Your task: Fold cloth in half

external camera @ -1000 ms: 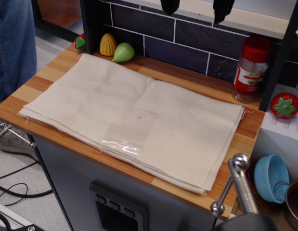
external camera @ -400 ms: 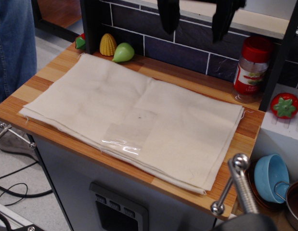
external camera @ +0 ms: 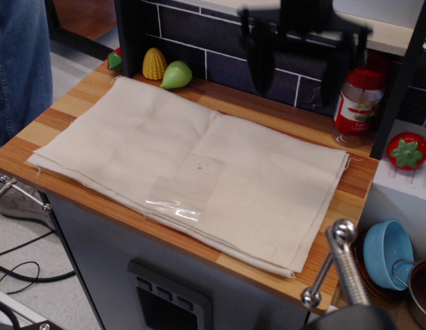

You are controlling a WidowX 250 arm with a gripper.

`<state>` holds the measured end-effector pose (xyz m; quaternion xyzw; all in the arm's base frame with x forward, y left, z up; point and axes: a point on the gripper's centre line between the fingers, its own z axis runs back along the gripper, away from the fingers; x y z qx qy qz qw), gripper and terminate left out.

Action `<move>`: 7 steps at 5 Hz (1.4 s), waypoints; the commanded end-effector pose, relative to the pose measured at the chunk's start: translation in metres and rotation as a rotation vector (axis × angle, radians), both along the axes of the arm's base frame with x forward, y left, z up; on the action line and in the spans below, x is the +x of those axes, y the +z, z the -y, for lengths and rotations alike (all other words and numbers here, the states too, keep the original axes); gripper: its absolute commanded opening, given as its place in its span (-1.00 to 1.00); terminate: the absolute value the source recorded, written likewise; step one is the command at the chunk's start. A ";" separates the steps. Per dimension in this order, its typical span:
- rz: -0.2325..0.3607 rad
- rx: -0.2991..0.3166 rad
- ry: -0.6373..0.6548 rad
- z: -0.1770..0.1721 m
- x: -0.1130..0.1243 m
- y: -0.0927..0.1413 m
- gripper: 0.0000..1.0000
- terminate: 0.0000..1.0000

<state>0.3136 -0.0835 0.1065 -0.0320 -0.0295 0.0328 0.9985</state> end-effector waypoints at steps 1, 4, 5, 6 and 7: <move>0.049 0.012 0.009 0.024 -0.002 -0.038 1.00 -1.00; 0.049 0.145 0.006 0.033 0.004 -0.104 1.00 -1.00; 0.000 0.178 -0.010 0.033 0.001 -0.117 -1.00 -1.00; 0.003 0.187 -0.022 0.032 0.000 -0.119 -1.00 -1.00; -0.013 0.201 -0.036 0.029 0.001 -0.118 -1.00 -1.00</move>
